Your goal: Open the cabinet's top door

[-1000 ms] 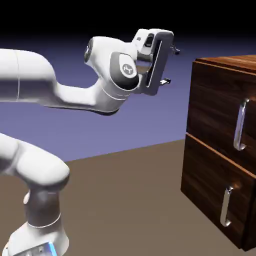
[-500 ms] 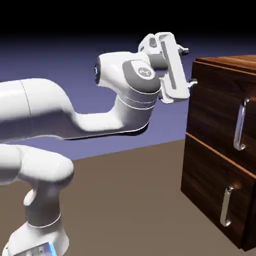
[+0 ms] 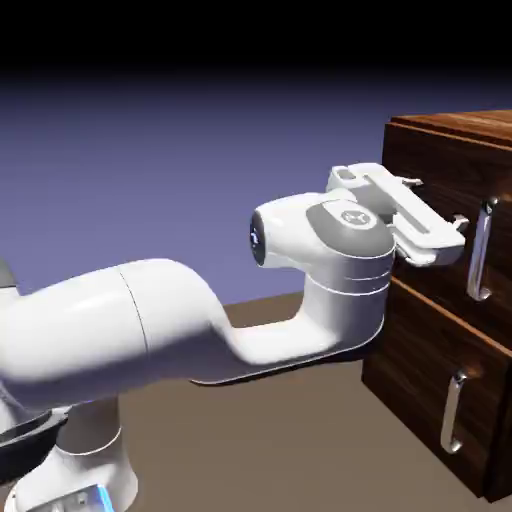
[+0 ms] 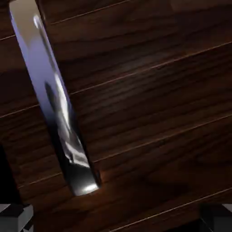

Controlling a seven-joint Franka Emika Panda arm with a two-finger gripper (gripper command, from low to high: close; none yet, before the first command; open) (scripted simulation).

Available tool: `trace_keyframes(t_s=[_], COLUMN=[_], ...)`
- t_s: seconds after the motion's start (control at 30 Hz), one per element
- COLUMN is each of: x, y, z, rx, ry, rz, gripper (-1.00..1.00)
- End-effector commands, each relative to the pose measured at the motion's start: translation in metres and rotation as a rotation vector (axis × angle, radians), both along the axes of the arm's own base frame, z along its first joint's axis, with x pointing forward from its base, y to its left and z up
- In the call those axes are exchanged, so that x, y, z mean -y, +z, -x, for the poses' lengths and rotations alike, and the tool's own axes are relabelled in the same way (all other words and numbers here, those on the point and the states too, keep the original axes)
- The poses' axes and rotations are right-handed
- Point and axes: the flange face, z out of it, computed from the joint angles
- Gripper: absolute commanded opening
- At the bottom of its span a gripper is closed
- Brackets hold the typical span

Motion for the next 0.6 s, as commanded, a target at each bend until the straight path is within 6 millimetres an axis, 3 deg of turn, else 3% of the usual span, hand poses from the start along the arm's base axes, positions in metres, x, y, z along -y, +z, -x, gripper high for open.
trace_keyframes(t_s=[0.0,0.1,0.17,0.33,0.37,0.57], x=[0.003,0.012,0.012,0.009,0.009,-0.006], y=[-0.011,-0.044,-0.045,-0.045,-0.045,-0.045], z=[-0.005,-0.02,-0.02,-0.07,-0.07,-0.037], rx=[0.0,-0.005,-0.005,-0.005,-0.005,-0.015], ry=[0.0,0.002,0.002,0.002,0.002,-0.103], rz=[0.046,0.184,0.186,0.186,0.186,0.186], gripper=[0.0,0.0,0.0,0.0,-1.0,-1.0])
